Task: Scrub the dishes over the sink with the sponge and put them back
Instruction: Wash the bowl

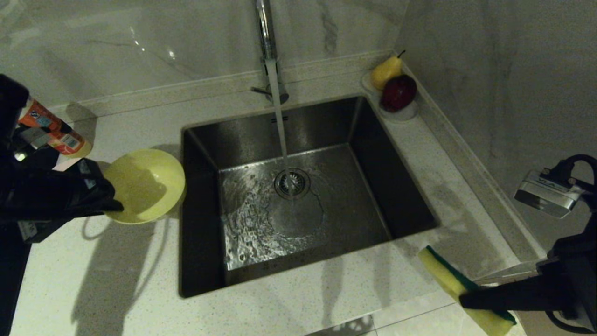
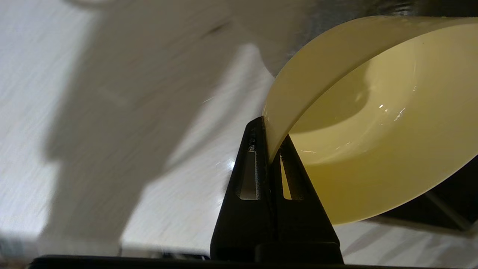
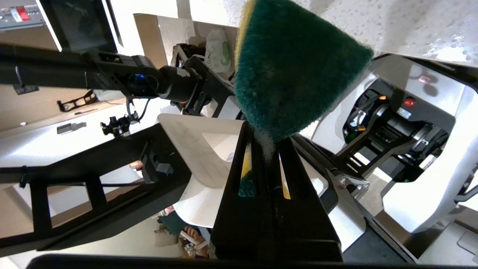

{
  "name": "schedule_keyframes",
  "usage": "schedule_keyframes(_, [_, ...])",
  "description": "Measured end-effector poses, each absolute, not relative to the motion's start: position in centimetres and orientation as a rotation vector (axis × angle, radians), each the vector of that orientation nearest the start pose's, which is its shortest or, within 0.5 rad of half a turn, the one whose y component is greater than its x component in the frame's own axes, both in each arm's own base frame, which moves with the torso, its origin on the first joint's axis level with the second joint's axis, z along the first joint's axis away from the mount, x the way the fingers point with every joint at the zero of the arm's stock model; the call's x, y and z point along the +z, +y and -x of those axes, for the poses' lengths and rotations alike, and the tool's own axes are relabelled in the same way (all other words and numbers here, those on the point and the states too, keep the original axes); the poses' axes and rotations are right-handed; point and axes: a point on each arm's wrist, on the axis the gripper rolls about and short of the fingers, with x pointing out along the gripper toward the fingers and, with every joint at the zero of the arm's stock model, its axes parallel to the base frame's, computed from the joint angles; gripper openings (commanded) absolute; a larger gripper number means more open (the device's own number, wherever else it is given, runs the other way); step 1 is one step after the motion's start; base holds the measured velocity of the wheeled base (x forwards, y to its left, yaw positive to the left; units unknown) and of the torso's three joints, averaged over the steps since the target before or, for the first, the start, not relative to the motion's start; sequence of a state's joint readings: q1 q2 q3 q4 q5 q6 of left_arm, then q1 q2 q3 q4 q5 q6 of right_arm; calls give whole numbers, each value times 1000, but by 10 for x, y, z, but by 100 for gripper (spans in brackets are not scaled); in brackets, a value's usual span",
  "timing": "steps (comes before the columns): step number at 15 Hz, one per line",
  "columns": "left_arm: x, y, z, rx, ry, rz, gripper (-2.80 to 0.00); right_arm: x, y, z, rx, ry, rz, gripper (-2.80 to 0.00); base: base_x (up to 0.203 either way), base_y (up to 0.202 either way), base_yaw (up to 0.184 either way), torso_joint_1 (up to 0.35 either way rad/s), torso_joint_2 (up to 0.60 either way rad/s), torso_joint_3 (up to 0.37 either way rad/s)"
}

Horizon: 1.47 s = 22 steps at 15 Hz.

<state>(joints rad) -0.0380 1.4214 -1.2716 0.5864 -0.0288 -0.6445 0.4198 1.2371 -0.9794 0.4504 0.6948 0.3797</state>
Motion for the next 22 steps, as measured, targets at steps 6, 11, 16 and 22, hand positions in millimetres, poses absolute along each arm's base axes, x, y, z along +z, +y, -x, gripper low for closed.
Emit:
schedule_keyframes(6, [285, -82, -256, 36, 687, 549, -280, 252, 82, -150, 931, 868, -423, -280, 0, 0, 0, 0, 0, 0])
schedule_keyframes(11, [256, -127, -304, 7, 693, 577, -280, 257, 77, -154, 911, 824, -432, -280, 0, 0, 0, 0, 0, 0])
schedule_keyframes(16, [240, -149, -331, -15, 697, 591, -280, 250, 75, -166, 906, 773, -437, -280, 0, 0, 0, 0, 0, 0])
schedule_keyframes(22, [224, -161, -349, -13, 708, 604, -280, 256, 67, -167, 892, 724, -447, -280, 0, 0, 0, 0, 0, 0])
